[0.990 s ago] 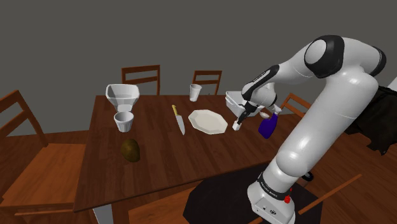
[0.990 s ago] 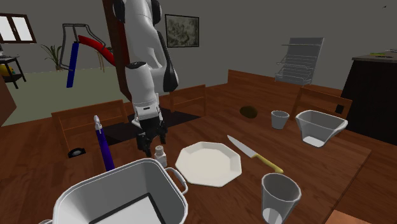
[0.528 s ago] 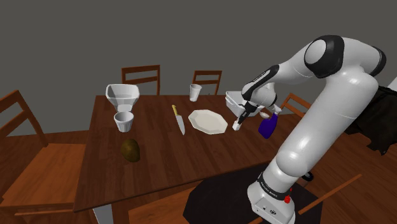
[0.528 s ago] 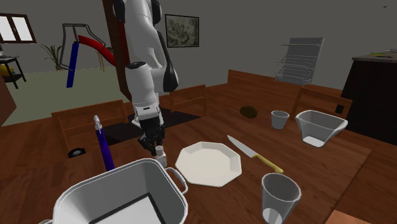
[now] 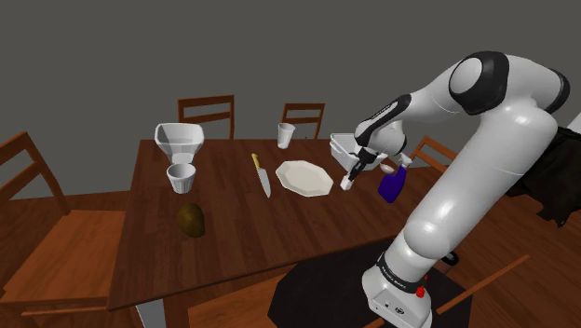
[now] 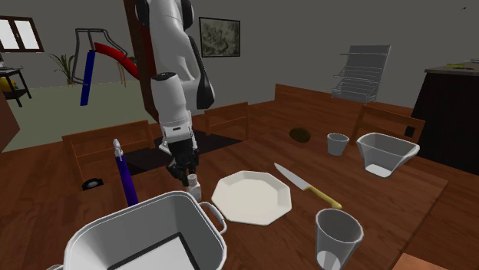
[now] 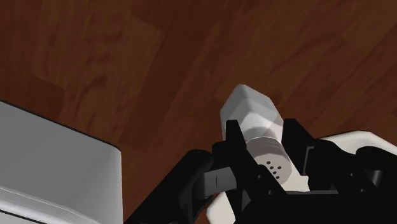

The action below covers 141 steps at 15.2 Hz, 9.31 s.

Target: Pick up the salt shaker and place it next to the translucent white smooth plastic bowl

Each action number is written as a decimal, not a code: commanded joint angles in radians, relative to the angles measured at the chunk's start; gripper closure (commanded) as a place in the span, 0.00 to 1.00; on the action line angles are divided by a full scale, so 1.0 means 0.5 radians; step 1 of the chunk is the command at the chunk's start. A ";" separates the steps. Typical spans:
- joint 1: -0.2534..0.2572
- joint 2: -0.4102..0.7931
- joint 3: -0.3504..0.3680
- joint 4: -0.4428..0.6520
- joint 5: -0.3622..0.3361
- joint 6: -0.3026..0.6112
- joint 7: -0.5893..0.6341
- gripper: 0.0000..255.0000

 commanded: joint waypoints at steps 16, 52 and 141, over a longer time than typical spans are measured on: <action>-0.163 -0.481 0.128 0.125 -0.541 -0.509 0.428 1.00; 0.042 -0.700 0.807 0.463 -0.510 -1.070 1.263 1.00; 0.726 1.235 1.477 2.018 -0.544 -0.722 2.619 0.00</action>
